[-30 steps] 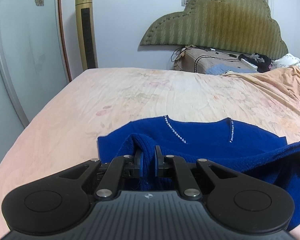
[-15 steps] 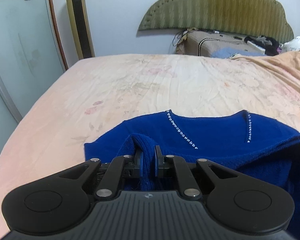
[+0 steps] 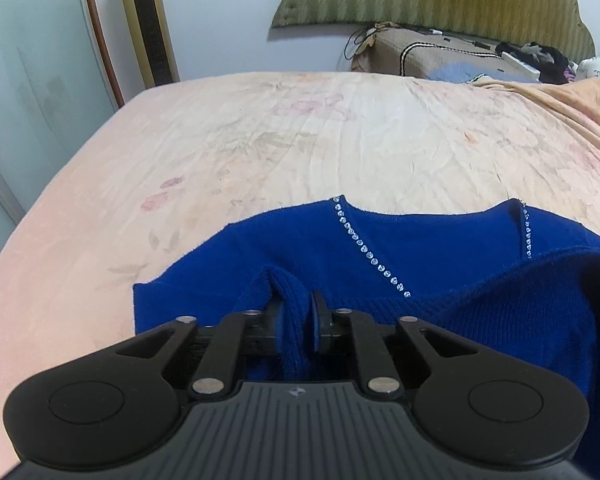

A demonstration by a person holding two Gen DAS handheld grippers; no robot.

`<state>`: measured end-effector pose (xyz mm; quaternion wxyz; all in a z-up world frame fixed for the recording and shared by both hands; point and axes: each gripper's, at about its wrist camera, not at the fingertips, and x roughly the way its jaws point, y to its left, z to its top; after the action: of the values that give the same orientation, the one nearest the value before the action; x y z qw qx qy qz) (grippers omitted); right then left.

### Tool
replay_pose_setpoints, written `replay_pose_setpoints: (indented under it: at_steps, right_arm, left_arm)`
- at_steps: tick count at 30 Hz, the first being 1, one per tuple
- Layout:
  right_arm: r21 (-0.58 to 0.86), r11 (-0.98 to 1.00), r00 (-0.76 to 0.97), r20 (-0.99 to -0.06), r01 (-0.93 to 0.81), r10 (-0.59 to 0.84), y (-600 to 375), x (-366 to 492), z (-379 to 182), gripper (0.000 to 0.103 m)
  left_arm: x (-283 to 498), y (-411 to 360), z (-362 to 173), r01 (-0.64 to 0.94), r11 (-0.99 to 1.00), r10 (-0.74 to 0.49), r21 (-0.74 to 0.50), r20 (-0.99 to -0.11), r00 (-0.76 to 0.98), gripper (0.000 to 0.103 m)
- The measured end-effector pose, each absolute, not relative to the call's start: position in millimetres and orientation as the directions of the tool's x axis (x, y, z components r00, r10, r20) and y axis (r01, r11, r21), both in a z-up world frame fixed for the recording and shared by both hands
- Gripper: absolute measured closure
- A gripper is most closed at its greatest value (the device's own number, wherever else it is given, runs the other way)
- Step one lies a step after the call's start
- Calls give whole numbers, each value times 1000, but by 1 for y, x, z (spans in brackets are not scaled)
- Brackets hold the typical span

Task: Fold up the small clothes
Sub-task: 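Lift the hem with both tools and fold it over onto the collar, then open both tools and release the folded hem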

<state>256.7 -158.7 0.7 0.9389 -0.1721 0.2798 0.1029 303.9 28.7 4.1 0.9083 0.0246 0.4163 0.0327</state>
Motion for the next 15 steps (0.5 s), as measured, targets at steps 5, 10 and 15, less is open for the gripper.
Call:
replay_pose_setpoints:
  at_steps: [5, 10, 15]
  right_arm:
    - [-255, 923, 814, -572, -289, 97, -160, 266, -2, 92]
    - [-197, 955, 807, -587, -221, 66, -172, 285, -5, 55]
    - [-161, 984, 818, -574, -75, -32, -198, 290, -1, 47]
  left_arm:
    - [308, 37, 7, -37, 999, 47, 30, -770, 636, 80]
    - [307, 55, 17, -76, 997, 46, -4, -764, 643, 31]
    - [292, 83, 37, -163, 986, 129, 20, -704, 698, 14]
